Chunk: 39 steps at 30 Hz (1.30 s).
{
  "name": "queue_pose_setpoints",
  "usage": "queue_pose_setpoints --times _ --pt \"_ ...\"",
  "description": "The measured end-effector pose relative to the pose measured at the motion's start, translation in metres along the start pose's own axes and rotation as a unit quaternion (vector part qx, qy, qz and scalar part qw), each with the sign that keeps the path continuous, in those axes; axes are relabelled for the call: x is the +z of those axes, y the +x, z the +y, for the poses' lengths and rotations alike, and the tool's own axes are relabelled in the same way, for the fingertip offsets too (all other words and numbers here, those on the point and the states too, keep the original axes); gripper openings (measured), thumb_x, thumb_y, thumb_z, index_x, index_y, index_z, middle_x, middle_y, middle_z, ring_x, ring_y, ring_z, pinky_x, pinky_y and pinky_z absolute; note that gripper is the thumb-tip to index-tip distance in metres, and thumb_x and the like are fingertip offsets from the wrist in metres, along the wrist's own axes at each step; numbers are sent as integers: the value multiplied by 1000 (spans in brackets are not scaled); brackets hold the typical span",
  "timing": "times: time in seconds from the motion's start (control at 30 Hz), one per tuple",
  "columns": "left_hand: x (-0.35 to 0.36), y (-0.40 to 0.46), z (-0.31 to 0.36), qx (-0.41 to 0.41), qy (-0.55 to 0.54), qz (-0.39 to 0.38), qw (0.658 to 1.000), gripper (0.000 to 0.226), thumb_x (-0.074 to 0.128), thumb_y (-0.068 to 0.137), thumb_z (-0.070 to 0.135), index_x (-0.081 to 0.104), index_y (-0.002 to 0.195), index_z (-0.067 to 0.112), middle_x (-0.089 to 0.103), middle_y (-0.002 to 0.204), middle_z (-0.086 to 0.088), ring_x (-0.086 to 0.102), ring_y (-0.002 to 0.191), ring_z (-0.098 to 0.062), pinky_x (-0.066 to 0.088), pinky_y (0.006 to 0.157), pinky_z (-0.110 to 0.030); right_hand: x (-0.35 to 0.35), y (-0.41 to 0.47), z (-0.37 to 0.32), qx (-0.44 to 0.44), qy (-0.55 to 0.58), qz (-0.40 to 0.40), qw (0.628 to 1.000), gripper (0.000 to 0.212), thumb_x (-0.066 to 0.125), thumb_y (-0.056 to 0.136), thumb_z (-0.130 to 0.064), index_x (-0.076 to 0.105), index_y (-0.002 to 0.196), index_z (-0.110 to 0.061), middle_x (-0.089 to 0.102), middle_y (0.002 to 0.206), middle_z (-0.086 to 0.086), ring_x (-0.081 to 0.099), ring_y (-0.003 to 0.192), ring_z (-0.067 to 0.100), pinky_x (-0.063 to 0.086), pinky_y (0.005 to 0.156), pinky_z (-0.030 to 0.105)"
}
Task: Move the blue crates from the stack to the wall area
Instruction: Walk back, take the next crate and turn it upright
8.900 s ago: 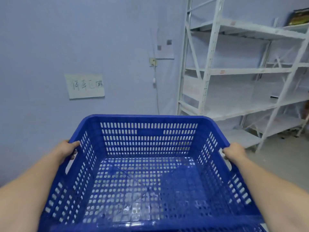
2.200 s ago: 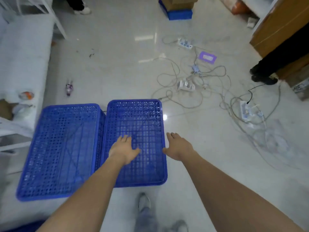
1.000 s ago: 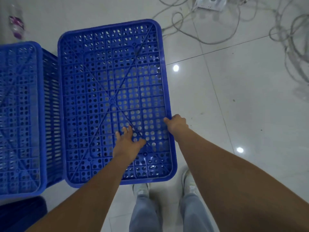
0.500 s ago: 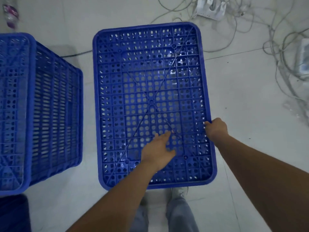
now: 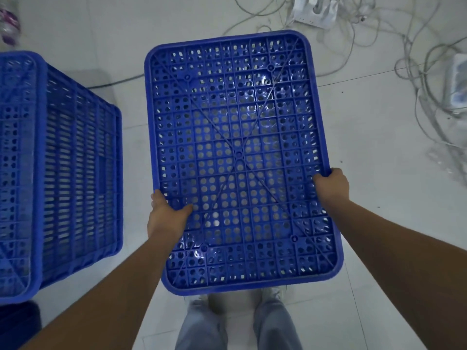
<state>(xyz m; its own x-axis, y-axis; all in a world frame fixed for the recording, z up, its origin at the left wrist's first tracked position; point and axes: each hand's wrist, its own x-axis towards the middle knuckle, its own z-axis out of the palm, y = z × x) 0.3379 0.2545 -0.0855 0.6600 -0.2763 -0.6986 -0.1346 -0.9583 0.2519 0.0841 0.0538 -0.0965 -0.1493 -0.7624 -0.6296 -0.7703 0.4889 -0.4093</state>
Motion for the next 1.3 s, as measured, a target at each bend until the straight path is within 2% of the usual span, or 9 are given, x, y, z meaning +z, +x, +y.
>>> queue_pose_setpoints --times 0.3,0.43,0.57,0.73,0.8,0.83,0.93,1.13,1.3 --pt "-18 16 -21 5 20 -35 999 106 65 83 45 -9 153 19 3 164 -3 36 139 -33 45 100 -47 -1 -32 -12 -60 -33 64 996 37 51 91 -25 51 121 -3 53 95 5 53 79 25 42 66 32" --pt "-32 25 -28 -29 5 -42 999 104 63 86 40 -13 152 18 -1 164 -4 27 143 -34 44 78 -39 1 -56 -24 -106 -14 64 992 27 53 90 -24 53 110 -6 56 82 1 54 72 23 42 61 29" --pt "-59 41 -29 -86 42 -53 994 102 65 87 35 -10 153 12 17 160 -17 42 132 -41 47 86 -47 6 -86 -41 -149 25 48 987 13 57 88 -23 50 93 -14 54 72 -7 55 64 17 42 54 27" --pt "-68 52 -26 -135 -56 -18 989 57 40 98 4 20 151 8 27 154 -23 56 95 -42 35 66 -35 15 -130 -66 -210 39 33 976 19 67 83 -24 52 84 -12 49 66 -8 45 58 8 41 57 26" --pt "-67 46 -28 -119 -132 -48 983 57 36 101 10 15 153 13 32 152 -19 57 95 -39 45 78 -44 20 -152 -78 -248 34 30 968 22 68 83 -25 49 77 -17 45 62 -9 42 53 7 38 53 23" --pt "-68 42 -28 -118 -187 -66 973 57 36 102 17 14 154 17 29 155 -15 52 116 -40 43 97 -51 23 -164 -85 -263 38 25 964 24 69 82 -26 47 73 -22 44 60 -11 43 52 7 38 52 20" --pt "-66 29 -27 -128 -327 -120 929 63 40 96 50 25 152 25 24 159 -2 28 144 -30 25 117 -52 37 -196 -104 -309 38 4 950 28 68 84 -29 43 72 -25 42 58 -11 43 51 10 43 53 26" --pt "-51 7 11 -41 -443 -233 865 57 33 93 59 56 129 21 60 130 -5 56 121 -24 39 109 -44 86 -221 -101 -387 -27 -5 921 31 65 84 -27 37 73 -18 35 62 -8 30 51 12 27 45 21" --pt "-55 0 19 -63 -470 -229 850 65 36 88 68 61 124 20 67 117 -8 62 108 -26 50 94 -43 125 -216 -69 -430 -160 16 888 39 84 55 -20 46 62 -16 50 53 -5 40 41 14 10 42 15"
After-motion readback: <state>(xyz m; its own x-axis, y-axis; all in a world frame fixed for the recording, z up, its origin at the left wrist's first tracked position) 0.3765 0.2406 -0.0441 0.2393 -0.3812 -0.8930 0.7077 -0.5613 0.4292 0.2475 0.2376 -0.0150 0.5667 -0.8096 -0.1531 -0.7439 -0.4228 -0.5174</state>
